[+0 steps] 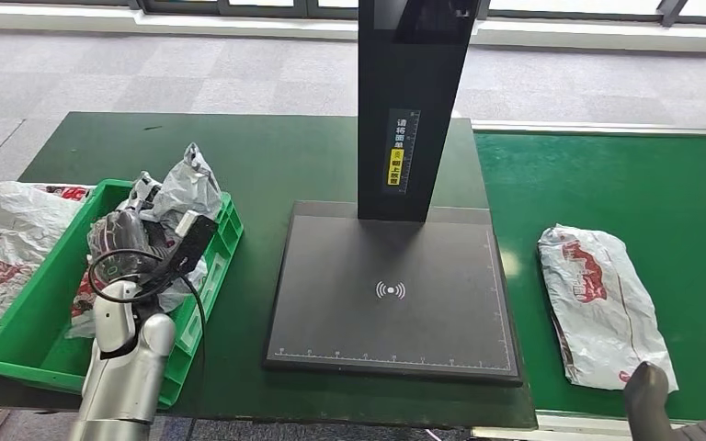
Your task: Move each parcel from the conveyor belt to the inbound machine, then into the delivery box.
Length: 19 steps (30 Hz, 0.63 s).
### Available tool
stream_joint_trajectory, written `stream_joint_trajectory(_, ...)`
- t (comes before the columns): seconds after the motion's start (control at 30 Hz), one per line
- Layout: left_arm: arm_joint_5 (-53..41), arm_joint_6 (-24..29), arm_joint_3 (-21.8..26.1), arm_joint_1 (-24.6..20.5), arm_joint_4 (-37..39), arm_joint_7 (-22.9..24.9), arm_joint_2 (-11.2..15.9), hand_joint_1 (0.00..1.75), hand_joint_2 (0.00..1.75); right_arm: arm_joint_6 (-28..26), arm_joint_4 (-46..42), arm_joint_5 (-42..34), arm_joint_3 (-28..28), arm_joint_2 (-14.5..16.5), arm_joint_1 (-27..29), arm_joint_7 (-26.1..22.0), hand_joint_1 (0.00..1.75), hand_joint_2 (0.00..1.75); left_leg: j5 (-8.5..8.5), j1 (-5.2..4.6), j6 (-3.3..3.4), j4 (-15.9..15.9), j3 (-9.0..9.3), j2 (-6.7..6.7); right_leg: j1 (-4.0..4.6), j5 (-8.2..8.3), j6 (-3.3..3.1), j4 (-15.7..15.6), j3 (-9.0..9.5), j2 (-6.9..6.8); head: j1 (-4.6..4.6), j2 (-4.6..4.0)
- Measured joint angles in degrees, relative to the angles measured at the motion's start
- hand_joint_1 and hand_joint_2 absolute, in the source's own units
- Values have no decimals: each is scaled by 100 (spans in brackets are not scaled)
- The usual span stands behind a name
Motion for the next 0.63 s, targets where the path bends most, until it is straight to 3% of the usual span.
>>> stream_joint_trajectory(0.03,-59,-7,1,19,28,63,16,175,175,0,13,-10,1,-11,-7,0,0,175,0,0,0,0,0,0,0,0,0,0,0,-1,0,0)
stream_joint_trajectory(0.17,-238,101,48,43,125,252,87,1,175,0,66,2,1,-31,-21,0,0,175,0,1,0,0,-1,-1,1,0,0,0,0,-2,0,0)
stream_joint_trajectory(0.37,-76,1079,187,209,-169,27,85,0,175,0,93,133,2,-32,36,0,0,175,0,3,-1,0,-1,-3,4,-1,-1,0,-1,-3,0,0)
stream_joint_trajectory(0.5,-22,1111,226,271,-342,-61,70,0,0,0,99,152,2,-30,60,0,0,175,-1,3,-1,0,-3,-3,4,-2,-1,0,-1,-3,0,0)
stream_joint_trajectory(0.63,530,1115,377,443,-800,-898,-125,0,0,0,124,181,9,-30,71,0,0,175,-1,3,-1,0,-3,3,4,-1,-1,0,-4,2,0,0)
